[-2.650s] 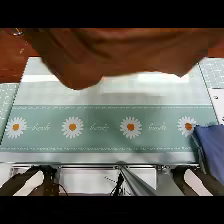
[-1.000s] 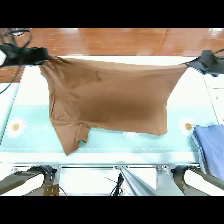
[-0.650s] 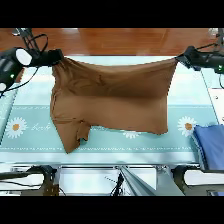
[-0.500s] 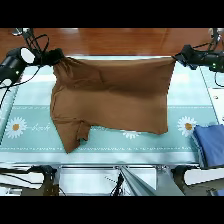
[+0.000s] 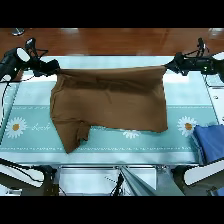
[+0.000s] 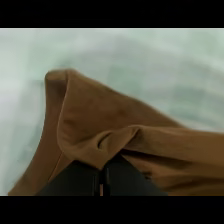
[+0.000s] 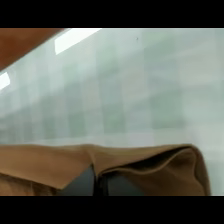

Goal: Fold the shirts.

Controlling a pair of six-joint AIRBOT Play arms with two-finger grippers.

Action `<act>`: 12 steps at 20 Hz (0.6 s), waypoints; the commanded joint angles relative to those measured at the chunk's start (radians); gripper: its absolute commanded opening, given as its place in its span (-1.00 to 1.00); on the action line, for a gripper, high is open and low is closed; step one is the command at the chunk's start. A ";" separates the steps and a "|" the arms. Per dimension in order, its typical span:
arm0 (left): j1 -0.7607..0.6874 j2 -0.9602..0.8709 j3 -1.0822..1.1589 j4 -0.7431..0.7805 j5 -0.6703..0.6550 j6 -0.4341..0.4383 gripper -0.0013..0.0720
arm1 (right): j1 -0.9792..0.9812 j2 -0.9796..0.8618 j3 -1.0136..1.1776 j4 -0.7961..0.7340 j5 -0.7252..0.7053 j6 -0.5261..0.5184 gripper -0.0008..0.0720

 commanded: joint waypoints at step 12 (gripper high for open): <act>0.003 -0.018 -0.003 -0.002 -0.451 0.117 -0.87 | 0.050 0.010 -0.084 -0.364 0.269 0.092 -0.92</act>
